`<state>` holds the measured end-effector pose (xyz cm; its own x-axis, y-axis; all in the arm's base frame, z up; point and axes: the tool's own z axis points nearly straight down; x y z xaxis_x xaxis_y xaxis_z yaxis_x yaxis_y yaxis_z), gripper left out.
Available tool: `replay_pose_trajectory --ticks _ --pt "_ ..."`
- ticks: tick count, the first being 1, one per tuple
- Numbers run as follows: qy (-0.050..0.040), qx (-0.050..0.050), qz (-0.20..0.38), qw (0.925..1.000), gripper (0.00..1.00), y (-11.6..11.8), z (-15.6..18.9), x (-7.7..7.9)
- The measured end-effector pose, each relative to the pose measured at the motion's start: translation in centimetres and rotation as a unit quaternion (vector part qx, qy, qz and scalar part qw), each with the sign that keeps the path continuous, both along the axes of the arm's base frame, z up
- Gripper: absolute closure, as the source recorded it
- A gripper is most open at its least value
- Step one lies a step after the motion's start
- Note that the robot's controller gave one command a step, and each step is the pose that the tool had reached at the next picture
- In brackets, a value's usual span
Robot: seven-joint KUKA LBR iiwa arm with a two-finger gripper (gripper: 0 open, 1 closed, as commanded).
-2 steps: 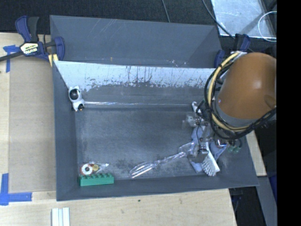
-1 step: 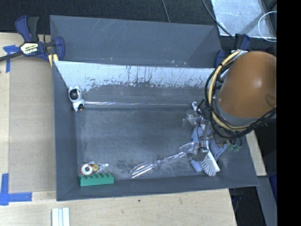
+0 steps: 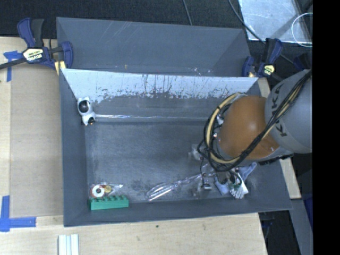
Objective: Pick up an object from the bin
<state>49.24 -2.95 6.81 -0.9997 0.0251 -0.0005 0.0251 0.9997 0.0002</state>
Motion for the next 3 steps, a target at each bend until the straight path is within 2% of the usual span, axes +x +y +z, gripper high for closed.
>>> replay_pose_trajectory --ticks 1,2,3 --pt "-0.0097 0.0 -0.05 0.9987 0.0 0.9 6.1 -0.8" --pt "-0.0004 0.0 0.019 0.9998 0.0 3.8 3.2 -0.7" --pt "-0.0093 -0.001 -0.042 0.9991 0.0 2.8 0.2 -1.0"
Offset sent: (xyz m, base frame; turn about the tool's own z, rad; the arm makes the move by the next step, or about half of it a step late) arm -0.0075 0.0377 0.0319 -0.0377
